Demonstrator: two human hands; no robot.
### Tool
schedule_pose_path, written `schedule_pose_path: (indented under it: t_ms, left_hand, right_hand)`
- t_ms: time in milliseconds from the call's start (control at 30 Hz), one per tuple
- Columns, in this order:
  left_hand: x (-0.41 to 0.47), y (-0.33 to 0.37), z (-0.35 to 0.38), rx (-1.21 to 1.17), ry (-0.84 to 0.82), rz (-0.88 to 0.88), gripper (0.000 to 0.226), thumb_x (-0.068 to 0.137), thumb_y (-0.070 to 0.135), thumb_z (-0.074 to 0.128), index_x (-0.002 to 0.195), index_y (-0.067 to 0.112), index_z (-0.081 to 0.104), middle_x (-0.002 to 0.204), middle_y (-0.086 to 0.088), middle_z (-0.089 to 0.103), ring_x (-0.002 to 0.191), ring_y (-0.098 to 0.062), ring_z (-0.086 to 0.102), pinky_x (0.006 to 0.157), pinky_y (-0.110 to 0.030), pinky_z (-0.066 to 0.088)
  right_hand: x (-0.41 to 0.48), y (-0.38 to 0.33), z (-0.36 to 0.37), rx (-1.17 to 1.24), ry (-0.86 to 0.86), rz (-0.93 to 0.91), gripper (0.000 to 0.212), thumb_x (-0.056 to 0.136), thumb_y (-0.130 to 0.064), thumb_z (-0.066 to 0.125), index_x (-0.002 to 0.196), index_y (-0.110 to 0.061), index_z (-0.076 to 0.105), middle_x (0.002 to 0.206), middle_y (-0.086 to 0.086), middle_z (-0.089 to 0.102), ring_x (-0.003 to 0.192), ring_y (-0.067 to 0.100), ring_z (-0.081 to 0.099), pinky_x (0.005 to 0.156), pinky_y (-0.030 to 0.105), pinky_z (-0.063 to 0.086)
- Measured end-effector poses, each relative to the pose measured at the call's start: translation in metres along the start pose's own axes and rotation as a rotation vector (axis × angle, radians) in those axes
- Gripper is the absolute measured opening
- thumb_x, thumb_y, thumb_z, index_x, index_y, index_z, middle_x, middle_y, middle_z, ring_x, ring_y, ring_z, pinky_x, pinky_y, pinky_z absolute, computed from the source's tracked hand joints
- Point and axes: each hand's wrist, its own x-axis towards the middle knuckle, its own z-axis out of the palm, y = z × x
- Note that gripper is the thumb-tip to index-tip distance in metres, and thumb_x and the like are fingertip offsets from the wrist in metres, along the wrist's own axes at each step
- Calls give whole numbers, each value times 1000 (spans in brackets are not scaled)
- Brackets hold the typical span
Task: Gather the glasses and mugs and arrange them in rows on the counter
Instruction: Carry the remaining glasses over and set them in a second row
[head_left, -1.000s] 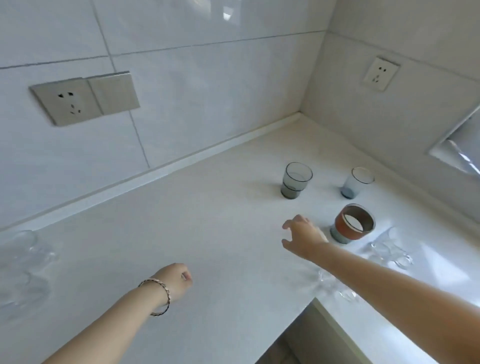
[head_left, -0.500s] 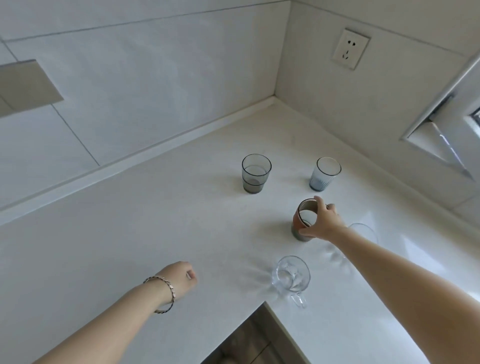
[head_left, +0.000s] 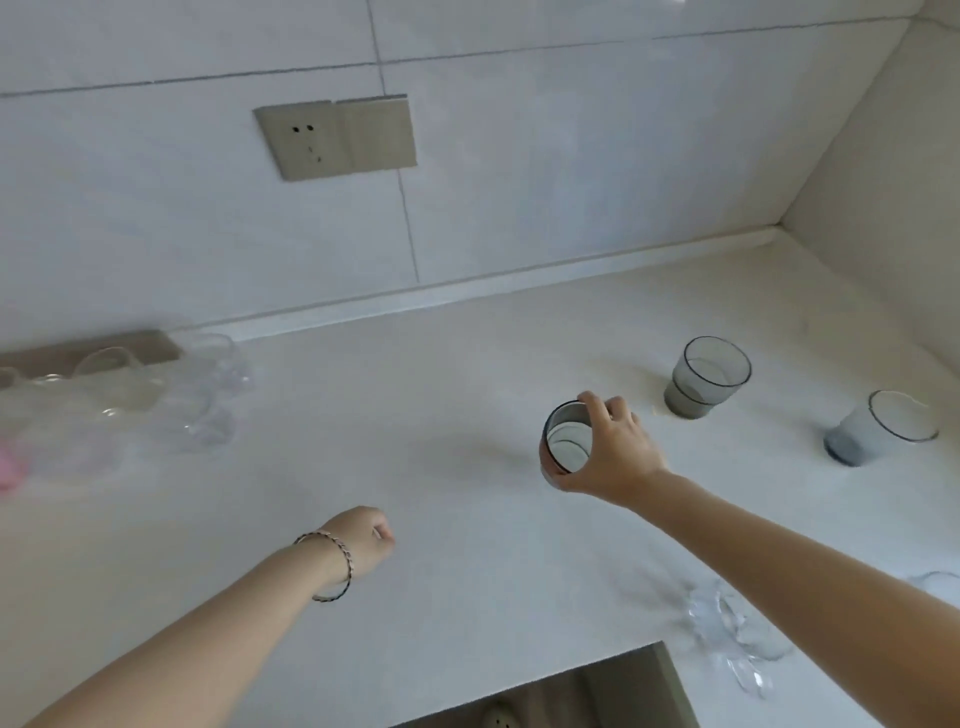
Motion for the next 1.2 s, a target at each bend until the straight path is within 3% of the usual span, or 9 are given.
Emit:
schedule_pose_path:
  t_ms: [200,267,400,500,600,867,1000,1200]
  left_hand:
    - [-45,-133,-22,-160,119,-206,10,91,17,45,84,18,52,80,3,53,83,-17,53,73,-20,37]
    - [-66,-184,-28,-190,147,-263,9,91,18,45,84,18,52,89,-1,57,85,-19,55,75,-22,40]
    - [-111,-287,-36,-204,178,-355,9,92,19,47,84,19,49,118,-7,63,111,-22,58,91,-24,44]
    - [-142,-363,-45,-211,173,-389,11,93,20,45,82,21,48,123,-7,61,111,-21,57,92,-24,43]
    - [-172,-432,-53,-231,144,-402,7,93,20,44,87,20,49,117,-5,60,95,-16,51,84,-24,41]
    - [-212,-569,-82,-278,141,-401,7,95,20,40,92,19,46,92,2,49,90,-15,47,79,-22,37]
    - [-208,-618,-94,-307,126,-452,21,95,20,39,75,25,43,75,10,42,89,-16,48,77,-21,38]
    - [-189,-667,-113,-378,129,-510,29,95,20,36,67,28,38,79,8,45,86,-16,48,72,-21,38]
  right_hand:
    - [-9,-162,60,-22,-181,-290,93,63,-55,72,139,-29,26,127,1,40,118,22,47,97,31,46]
    - [-20,-216,83,-57,-234,-378,95,63,-53,73,140,-29,24,129,1,39,120,23,46,97,31,45]
    - [-52,-318,130,-94,-314,-495,97,64,-52,73,142,-27,22,130,3,39,120,25,46,98,32,44]
    - [-80,-390,168,-113,-348,-524,97,64,-51,74,143,-26,23,131,3,39,122,26,46,98,34,44]
    - [-105,-456,201,-140,-382,-542,97,64,-50,74,143,-25,24,132,3,40,122,26,46,98,34,44]
    - [-137,-618,278,-197,-397,-618,99,64,-48,76,143,-22,24,135,7,39,124,29,45,98,37,44]
    - [-141,-687,316,-169,-386,-694,99,65,-48,75,145,-21,22,135,7,39,124,30,43,97,38,44]
    - [-133,-776,374,-159,-437,-727,102,66,-44,77,145,-19,20,135,10,37,124,31,41,95,39,45]
